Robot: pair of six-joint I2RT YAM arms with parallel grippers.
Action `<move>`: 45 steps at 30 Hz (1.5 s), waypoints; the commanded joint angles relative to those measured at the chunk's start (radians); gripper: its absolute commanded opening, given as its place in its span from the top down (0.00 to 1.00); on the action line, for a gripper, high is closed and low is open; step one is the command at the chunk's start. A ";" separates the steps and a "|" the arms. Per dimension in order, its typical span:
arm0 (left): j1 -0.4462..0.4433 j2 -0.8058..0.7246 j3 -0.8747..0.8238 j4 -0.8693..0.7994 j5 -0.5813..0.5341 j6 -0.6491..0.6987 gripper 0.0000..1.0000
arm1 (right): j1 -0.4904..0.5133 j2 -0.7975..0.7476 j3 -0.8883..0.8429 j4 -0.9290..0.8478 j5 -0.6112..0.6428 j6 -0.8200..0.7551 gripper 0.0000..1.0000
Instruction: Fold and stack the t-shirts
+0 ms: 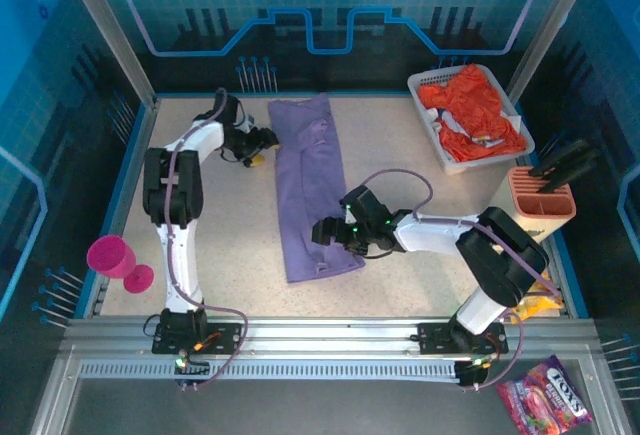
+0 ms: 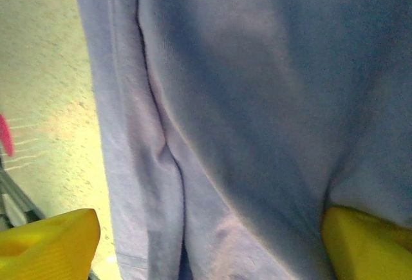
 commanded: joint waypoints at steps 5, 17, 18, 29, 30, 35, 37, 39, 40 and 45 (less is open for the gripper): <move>-0.051 -0.125 -0.027 0.101 0.115 -0.102 0.38 | -0.006 -0.030 0.161 -0.330 0.008 -0.243 0.09; -0.156 0.066 0.019 0.290 0.115 -0.281 0.41 | 0.077 0.013 0.083 -0.186 -0.167 -0.310 0.15; -0.158 0.089 0.037 0.282 0.117 -0.283 0.41 | 0.090 0.022 0.073 -0.183 -0.160 -0.306 0.15; -0.181 0.200 0.199 0.065 0.047 -0.169 0.41 | 0.175 -0.001 -0.002 -0.166 -0.089 -0.256 0.16; -0.182 0.206 0.209 0.048 0.039 -0.159 0.41 | 0.175 -0.028 0.009 -0.192 -0.068 -0.266 0.16; -0.182 0.280 0.313 -0.092 0.033 -0.106 0.41 | 0.173 -0.141 0.076 -0.342 0.055 -0.338 0.13; -0.179 0.278 0.320 -0.110 0.036 -0.088 0.41 | 0.172 -0.182 0.097 -0.384 0.107 -0.352 0.12; -0.179 0.236 0.283 -0.077 0.040 -0.080 0.41 | 0.163 -0.224 0.104 -0.414 0.147 -0.357 0.10; -0.179 0.211 0.267 -0.055 0.051 -0.080 0.40 | 0.155 -0.241 0.104 -0.421 0.158 -0.357 0.10; -0.176 0.076 0.236 -0.043 0.125 -0.080 0.38 | 0.076 -0.305 0.080 -0.468 0.159 -0.336 0.00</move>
